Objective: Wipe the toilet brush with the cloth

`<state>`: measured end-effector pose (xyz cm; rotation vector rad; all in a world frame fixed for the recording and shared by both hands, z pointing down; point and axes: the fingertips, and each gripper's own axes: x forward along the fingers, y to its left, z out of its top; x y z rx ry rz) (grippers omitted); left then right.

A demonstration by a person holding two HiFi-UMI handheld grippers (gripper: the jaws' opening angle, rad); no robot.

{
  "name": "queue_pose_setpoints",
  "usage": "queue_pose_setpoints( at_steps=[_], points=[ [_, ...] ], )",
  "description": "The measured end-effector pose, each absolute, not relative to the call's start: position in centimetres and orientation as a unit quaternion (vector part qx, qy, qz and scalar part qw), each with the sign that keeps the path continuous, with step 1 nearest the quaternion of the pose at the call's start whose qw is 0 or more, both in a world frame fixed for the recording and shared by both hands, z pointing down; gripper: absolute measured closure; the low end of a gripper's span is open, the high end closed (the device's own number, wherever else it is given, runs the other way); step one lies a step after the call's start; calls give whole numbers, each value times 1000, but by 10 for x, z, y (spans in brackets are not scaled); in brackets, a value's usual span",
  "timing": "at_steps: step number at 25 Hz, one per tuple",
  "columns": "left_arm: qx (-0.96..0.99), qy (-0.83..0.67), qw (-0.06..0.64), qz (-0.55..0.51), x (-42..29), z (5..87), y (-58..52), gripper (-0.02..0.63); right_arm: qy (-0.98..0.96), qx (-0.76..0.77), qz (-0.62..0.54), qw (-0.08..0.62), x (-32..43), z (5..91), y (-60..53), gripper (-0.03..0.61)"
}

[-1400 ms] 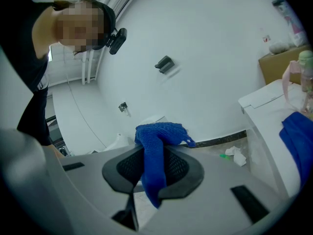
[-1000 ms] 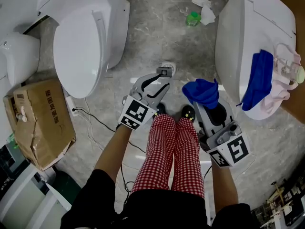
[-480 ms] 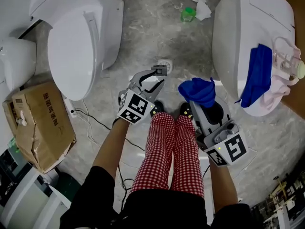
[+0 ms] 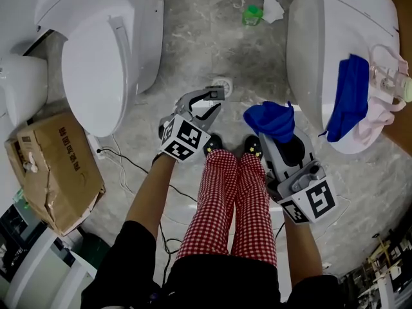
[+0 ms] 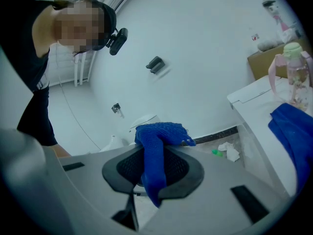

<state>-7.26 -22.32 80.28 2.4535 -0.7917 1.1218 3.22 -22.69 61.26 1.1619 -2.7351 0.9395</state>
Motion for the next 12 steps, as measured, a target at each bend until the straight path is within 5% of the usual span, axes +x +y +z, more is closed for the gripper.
queue_pose_setpoints(
  at_steps=[12],
  points=[
    [852, -235, 159, 439, -69, 829, -224, 462, -881, 358, 309, -7, 35, 606, -223, 500]
  ],
)
